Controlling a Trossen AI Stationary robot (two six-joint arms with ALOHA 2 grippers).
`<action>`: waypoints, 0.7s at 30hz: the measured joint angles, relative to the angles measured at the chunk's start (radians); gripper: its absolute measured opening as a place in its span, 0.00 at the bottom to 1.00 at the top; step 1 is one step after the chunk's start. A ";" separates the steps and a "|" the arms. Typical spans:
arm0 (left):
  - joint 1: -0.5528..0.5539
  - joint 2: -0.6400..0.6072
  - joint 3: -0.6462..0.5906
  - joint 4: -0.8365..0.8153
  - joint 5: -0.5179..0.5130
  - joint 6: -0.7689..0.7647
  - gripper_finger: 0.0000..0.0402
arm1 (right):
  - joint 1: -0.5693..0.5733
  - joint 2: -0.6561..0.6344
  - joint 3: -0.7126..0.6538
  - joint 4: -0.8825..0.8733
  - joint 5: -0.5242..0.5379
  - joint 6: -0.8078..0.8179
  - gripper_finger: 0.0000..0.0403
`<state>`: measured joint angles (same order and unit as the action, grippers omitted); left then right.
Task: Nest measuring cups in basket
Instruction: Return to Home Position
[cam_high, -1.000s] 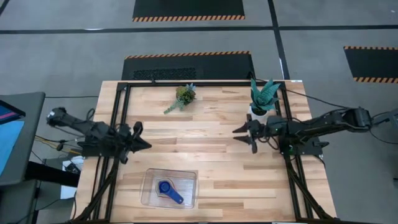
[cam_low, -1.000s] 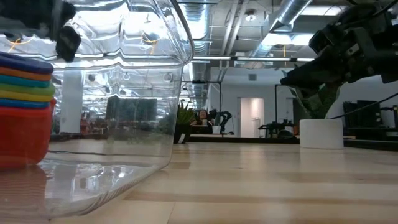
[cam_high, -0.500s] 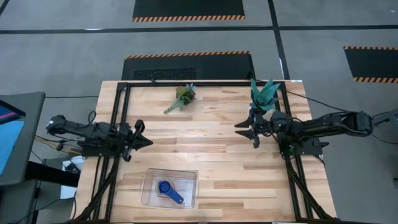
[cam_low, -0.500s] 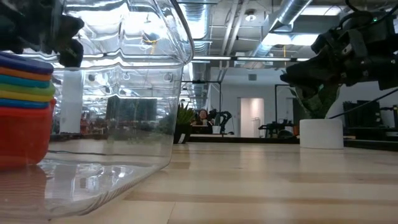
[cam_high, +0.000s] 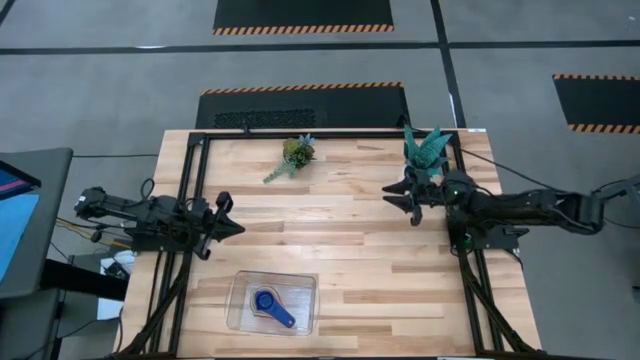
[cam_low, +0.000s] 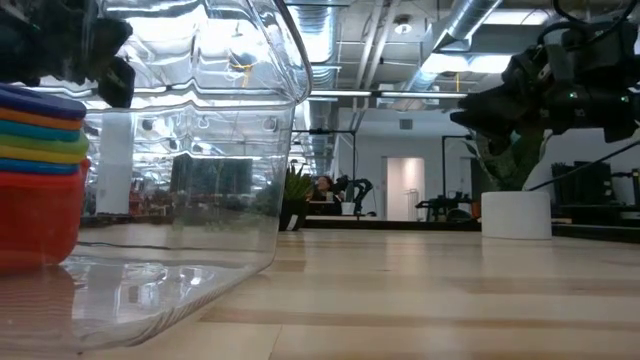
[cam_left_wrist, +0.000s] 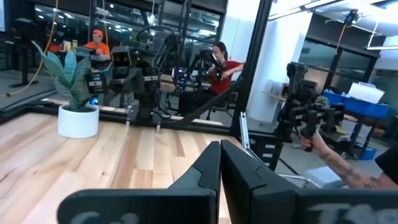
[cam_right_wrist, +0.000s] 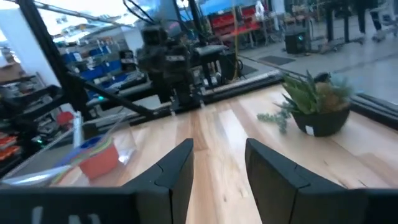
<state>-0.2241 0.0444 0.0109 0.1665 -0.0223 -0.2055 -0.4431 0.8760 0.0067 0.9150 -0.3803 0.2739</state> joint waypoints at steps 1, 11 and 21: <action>0.000 0.000 0.000 -0.004 0.000 0.000 0.00 | 0.005 -0.015 0.000 -0.009 -0.002 0.002 0.42; 0.000 0.000 -0.001 -0.018 -0.074 -0.053 0.00 | 0.192 -0.142 0.000 -0.156 0.323 0.008 0.41; 0.000 0.001 -0.001 -0.091 -0.060 -0.106 0.00 | 0.359 -0.265 0.000 -0.291 0.540 -0.022 0.41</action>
<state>-0.2241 0.0452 0.0095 0.0754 -0.0823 -0.3113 -0.0839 0.6109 0.0063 0.6235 0.1594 0.2520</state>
